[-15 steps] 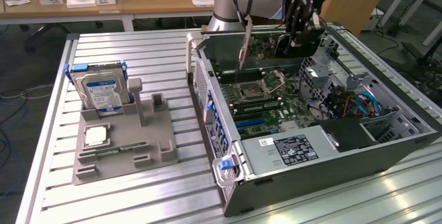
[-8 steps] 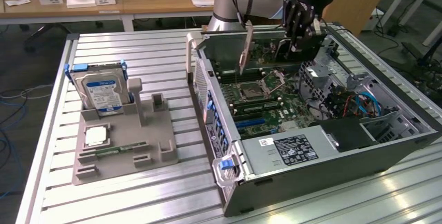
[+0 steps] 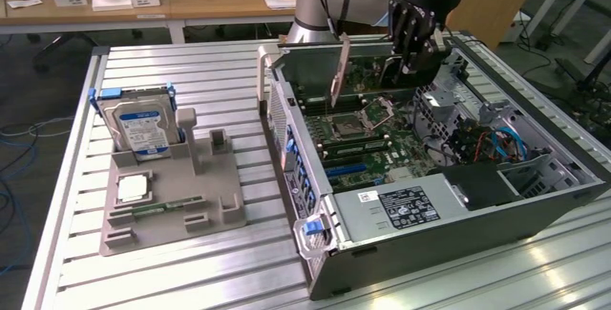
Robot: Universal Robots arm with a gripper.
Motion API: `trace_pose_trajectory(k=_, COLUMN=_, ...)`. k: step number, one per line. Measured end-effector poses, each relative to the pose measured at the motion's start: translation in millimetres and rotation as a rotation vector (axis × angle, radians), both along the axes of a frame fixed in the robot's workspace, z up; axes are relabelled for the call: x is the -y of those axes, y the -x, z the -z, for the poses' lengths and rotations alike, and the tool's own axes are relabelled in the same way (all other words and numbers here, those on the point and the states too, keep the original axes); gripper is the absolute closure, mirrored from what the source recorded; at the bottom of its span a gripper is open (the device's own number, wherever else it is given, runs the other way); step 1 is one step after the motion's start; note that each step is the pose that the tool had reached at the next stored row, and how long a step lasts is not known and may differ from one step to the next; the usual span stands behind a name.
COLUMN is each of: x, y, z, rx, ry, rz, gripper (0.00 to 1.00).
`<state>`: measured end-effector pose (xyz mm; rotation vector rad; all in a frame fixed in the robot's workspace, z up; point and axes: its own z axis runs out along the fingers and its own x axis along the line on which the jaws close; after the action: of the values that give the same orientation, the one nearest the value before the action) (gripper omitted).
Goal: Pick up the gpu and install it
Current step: 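Insert the gpu into the slot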
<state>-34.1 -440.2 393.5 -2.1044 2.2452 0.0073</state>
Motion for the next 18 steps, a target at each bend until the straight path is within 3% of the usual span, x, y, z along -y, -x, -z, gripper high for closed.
trace_pose_trajectory(k=18, x=0.2, y=3.0, z=2.1, rx=0.0001, ry=-0.0001, rz=-0.01, gripper=0.72)
